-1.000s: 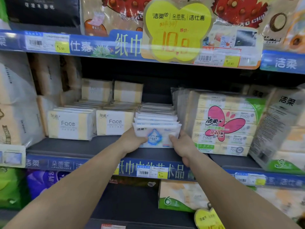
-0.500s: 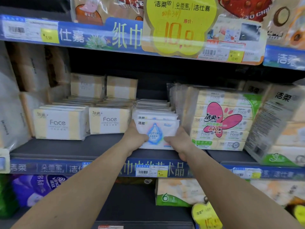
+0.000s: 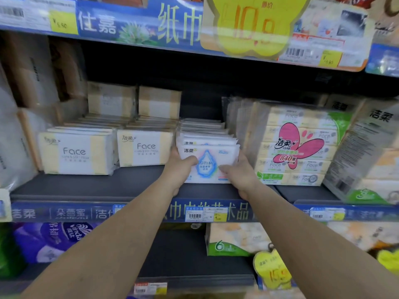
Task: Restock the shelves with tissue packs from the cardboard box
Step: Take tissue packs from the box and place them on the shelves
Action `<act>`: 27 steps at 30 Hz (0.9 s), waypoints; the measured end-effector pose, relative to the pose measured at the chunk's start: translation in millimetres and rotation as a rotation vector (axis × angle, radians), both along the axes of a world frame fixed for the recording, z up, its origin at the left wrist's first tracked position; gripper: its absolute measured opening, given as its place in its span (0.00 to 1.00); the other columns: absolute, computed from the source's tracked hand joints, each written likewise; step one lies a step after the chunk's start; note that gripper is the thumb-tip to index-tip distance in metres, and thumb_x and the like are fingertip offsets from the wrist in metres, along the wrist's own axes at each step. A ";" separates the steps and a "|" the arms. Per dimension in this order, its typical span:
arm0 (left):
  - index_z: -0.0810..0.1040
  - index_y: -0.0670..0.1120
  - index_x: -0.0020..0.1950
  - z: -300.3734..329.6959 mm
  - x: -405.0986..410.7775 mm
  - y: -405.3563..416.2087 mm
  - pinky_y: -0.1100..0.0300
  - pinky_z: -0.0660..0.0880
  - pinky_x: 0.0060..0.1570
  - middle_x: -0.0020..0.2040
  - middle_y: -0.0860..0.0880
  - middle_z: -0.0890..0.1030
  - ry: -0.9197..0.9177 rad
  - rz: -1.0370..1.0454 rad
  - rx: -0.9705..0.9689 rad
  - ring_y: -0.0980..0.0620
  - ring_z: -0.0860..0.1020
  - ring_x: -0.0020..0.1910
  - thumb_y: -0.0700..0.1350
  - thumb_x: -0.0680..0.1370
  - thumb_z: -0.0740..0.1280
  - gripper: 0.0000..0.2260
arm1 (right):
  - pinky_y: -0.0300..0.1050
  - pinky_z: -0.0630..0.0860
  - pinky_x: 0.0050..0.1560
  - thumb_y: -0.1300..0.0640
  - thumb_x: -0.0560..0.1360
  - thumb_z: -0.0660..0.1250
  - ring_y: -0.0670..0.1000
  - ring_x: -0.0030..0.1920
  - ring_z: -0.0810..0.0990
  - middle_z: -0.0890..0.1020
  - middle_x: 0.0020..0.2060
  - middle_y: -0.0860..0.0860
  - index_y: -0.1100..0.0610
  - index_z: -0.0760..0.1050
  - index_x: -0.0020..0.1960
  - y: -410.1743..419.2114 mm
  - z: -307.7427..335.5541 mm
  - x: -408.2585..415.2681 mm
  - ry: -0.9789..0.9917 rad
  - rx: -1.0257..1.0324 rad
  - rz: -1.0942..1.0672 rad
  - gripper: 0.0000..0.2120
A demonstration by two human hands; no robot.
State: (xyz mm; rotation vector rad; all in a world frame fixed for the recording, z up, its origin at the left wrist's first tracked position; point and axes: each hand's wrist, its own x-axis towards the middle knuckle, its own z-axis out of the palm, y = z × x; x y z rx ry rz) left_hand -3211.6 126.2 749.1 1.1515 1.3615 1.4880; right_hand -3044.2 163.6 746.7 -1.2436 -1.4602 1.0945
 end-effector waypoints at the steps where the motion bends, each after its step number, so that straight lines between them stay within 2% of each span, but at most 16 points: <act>1: 0.65 0.50 0.71 0.1 0.2 -0.3 0.52 0.76 0.57 0.59 0.49 0.79 0.007 0.004 -0.012 0.49 0.78 0.56 0.41 0.72 0.68 0.28 | 0.55 0.79 0.57 0.59 0.66 0.71 0.53 0.54 0.82 0.82 0.55 0.50 0.47 0.67 0.67 -2.9 2.6 1.3 -0.009 -0.006 -0.009 0.31; 5: 0.68 0.46 0.69 6.8 3.1 -8.7 0.52 0.76 0.56 0.59 0.48 0.79 0.071 0.082 -0.079 0.48 0.78 0.55 0.45 0.69 0.72 0.29 | 0.54 0.79 0.57 0.58 0.72 0.70 0.53 0.54 0.81 0.81 0.57 0.51 0.51 0.68 0.64 -29.6 13.2 13.5 -0.120 -0.023 -0.004 0.23; 8: 0.66 0.43 0.69 11.4 9.3 -23.8 0.55 0.72 0.55 0.58 0.50 0.75 0.144 0.201 -0.091 0.49 0.75 0.56 0.44 0.73 0.72 0.27 | 0.49 0.76 0.60 0.58 0.76 0.68 0.52 0.59 0.78 0.77 0.63 0.47 0.50 0.63 0.72 -55.1 18.6 34.2 -0.203 0.037 0.055 0.27; 9: 0.65 0.43 0.70 11.6 14.0 -29.6 0.55 0.71 0.56 0.60 0.50 0.74 0.235 0.255 -0.086 0.48 0.74 0.58 0.46 0.73 0.71 0.28 | 0.46 0.73 0.62 0.58 0.77 0.67 0.52 0.63 0.75 0.75 0.64 0.46 0.51 0.61 0.74 -64.8 20.5 43.5 -0.223 0.069 0.064 0.28; 11: 0.63 0.45 0.73 12.3 32.3 -42.7 0.50 0.68 0.65 0.69 0.45 0.70 0.541 0.367 -0.101 0.44 0.69 0.68 0.51 0.72 0.70 0.32 | 0.45 0.69 0.66 0.56 0.78 0.65 0.52 0.69 0.70 0.71 0.68 0.48 0.54 0.57 0.77 -83.9 23.6 67.3 -0.272 0.112 0.039 0.30; 14: 0.54 0.48 0.78 15.4 87.2 -66.0 0.47 0.54 0.74 0.79 0.45 0.53 0.934 0.412 -0.167 0.44 0.52 0.77 0.58 0.75 0.66 0.37 | 0.47 0.66 0.69 0.52 0.79 0.64 0.53 0.71 0.68 0.68 0.73 0.53 0.54 0.58 0.77 -105.6 22.1 119.5 -0.428 0.192 -0.008 0.29; 16: 0.56 0.49 0.77 16.6 137.0 -83.0 0.44 0.53 0.73 0.79 0.46 0.54 1.077 0.343 -0.141 0.43 0.53 0.77 0.60 0.75 0.64 0.35 | 0.48 0.65 0.70 0.49 0.80 0.62 0.55 0.73 0.65 0.66 0.74 0.53 0.54 0.58 0.77 -121.9 17.0 167.6 -0.588 0.215 -0.008 0.29; 19: 0.65 0.49 0.71 11.0 228.2 -105.4 0.46 0.65 0.65 0.71 0.45 0.68 1.232 0.100 -0.111 0.41 0.66 0.70 0.64 0.73 0.64 0.32 | 0.54 0.63 0.71 0.42 0.80 0.58 0.59 0.74 0.61 0.64 0.74 0.55 0.54 0.56 0.77 -147.8 5.0 257.7 -0.947 0.223 -0.080 0.30; 21: 0.64 0.49 0.73 5.4 297.9 -117.9 0.46 0.68 0.65 0.72 0.45 0.69 1.304 -0.094 -0.103 0.41 0.68 0.69 0.66 0.72 0.65 0.35 | 0.57 0.58 0.73 0.39 0.79 0.56 0.60 0.75 0.57 0.60 0.76 0.55 0.50 0.55 0.77 -166.5 -4.1 321.9 -1.101 0.167 -0.150 0.31; 24: 0.60 0.51 0.76 -3.8 401.1 -132.1 0.47 0.65 0.69 0.75 0.47 0.65 1.372 -0.274 -0.052 0.43 0.65 0.72 0.66 0.73 0.64 0.37 | 0.60 0.54 0.74 0.38 0.79 0.54 0.59 0.76 0.53 0.57 0.77 0.54 0.47 0.55 0.77 -196.6 -14.3 415.2 -1.163 0.065 -0.247 0.29; 27: 0.61 0.54 0.75 -13.0 494.8 -141.4 0.48 0.66 0.68 0.75 0.47 0.65 1.403 -0.446 0.009 0.43 0.66 0.71 0.66 0.71 0.64 0.36 | 0.61 0.56 0.73 0.38 0.79 0.54 0.59 0.76 0.54 0.58 0.77 0.55 0.47 0.57 0.76 -224.1 -22.8 502.1 -1.177 -0.019 -0.345 0.28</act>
